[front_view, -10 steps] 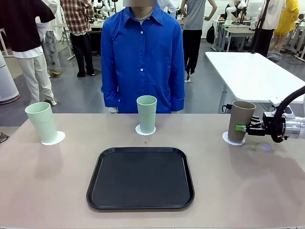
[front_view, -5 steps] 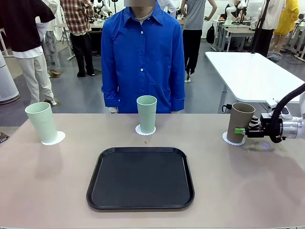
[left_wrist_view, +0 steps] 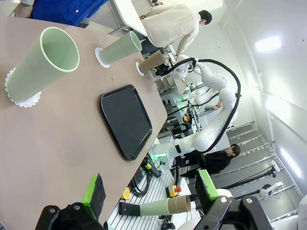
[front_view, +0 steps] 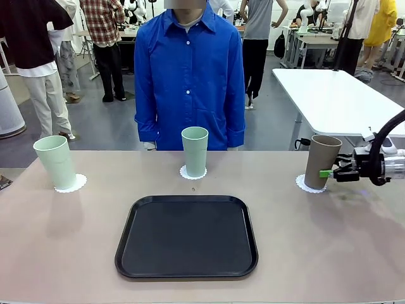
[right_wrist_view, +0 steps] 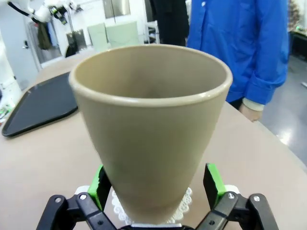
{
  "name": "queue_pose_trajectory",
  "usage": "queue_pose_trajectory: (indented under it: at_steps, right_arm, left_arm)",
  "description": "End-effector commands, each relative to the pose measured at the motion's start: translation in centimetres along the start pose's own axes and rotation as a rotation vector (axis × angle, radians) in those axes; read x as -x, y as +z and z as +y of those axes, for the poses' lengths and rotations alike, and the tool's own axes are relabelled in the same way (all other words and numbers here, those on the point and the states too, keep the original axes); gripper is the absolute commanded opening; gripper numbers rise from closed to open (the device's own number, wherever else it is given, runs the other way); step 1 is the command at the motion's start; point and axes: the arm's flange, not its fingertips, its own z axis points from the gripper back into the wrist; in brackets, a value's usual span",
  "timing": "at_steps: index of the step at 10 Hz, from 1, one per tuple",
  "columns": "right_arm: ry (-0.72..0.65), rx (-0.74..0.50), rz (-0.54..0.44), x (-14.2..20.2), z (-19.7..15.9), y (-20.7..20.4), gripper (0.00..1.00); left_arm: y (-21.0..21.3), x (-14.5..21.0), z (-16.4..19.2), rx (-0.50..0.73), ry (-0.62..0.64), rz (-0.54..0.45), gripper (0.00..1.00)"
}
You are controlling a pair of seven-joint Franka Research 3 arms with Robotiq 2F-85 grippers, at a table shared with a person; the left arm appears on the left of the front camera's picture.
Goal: Place coasters on the table and set cups on them.
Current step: Take one Reusable plastic cup from the Flat Tray and place it on a coaster set by the human.
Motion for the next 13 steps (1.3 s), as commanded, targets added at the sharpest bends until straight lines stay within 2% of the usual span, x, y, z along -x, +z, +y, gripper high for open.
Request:
queue_pose_trajectory:
  at_steps: [1,5,8,11,12,13]
  right_arm:
    - [-0.046,0.038,0.046,0.1,0.8,2.0,1.0]
    - [-0.081,0.071,0.054,0.8,0.5,3.7,1.0]
    - [-0.08,0.098,0.06,0.1,0.9,4.7,1.0]
    - [-0.124,0.204,0.227,-3.7,4.0,8.8,1.0]
    - [-0.205,0.263,0.338,-5.7,5.3,10.3,1.0]
    - [-0.264,0.318,0.399,-8.9,7.6,11.7,1.0]
  left_arm:
    - [0.3,0.0,-0.2,0.008,-0.007,0.002,1.0]
    - [0.3,0.0,-0.2,0.008,-0.007,0.002,1.0]
    - [0.3,0.0,-0.2,0.008,-0.007,0.002,1.0]
    - [0.3,0.0,-0.2,0.008,-0.007,0.002,1.0]
    - [0.3,0.0,-0.2,0.008,-0.007,0.002,1.0]
    - [0.3,0.0,-0.2,0.008,-0.007,0.002,1.0]
